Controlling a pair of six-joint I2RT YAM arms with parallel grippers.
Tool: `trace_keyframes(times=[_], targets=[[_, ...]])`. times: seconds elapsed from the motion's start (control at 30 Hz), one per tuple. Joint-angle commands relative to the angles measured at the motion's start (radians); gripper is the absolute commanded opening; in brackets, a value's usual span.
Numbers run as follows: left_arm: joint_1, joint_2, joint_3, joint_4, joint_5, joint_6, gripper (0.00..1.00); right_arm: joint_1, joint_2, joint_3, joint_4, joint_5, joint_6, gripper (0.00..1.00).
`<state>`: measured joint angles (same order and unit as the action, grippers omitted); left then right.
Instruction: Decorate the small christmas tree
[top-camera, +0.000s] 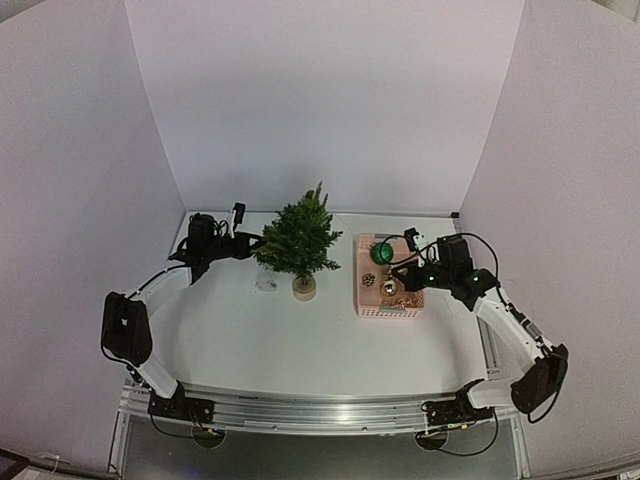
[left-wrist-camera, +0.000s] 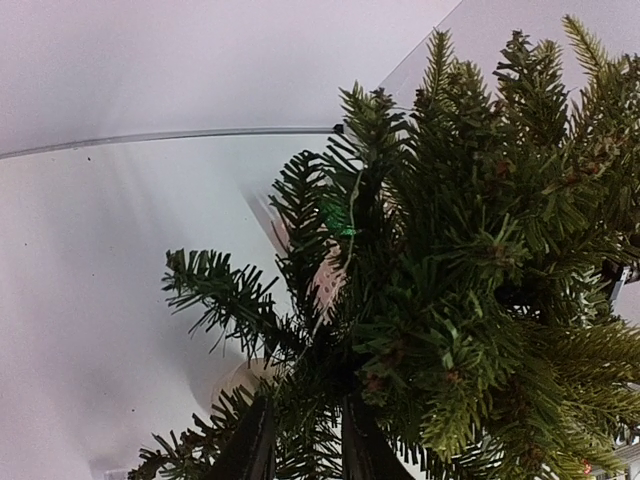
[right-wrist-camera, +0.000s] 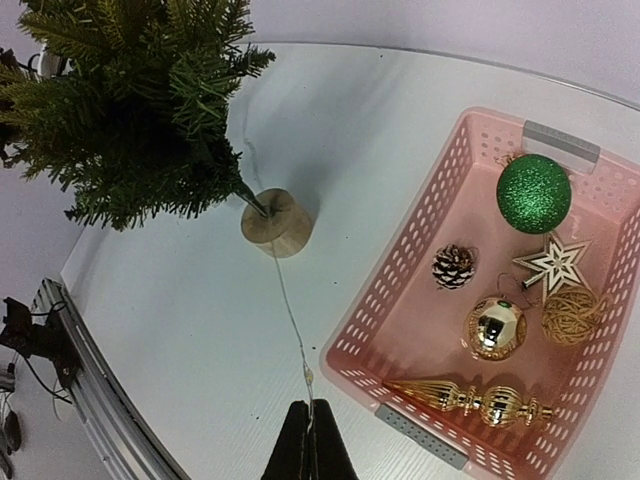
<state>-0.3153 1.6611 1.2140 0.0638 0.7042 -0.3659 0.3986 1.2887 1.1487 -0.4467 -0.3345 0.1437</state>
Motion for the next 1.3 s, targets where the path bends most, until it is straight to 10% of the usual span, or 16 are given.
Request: trace_keyframes(times=[0.0, 0.57, 0.9, 1.27], targets=[[0.004, -0.038, 0.037, 0.025, 0.019, 0.016, 0.31, 0.026, 0.028, 0.054, -0.013, -0.092, 0.045, 0.00], [0.097, -0.156, 0.046, -0.017, -0.060, 0.109, 0.84, 0.211, 0.073, 0.165, -0.006, -0.057, 0.418, 0.00], [0.067, -0.475, -0.091, 0.035, -0.053, 0.035, 0.77, 0.294, 0.110, 0.188, 0.074, 0.077, 0.752, 0.00], [-0.408, -0.619, -0.393, 0.166, -0.226, -0.109, 0.72, 0.453, 0.129, 0.149, 0.266, 0.321, 0.936, 0.00]])
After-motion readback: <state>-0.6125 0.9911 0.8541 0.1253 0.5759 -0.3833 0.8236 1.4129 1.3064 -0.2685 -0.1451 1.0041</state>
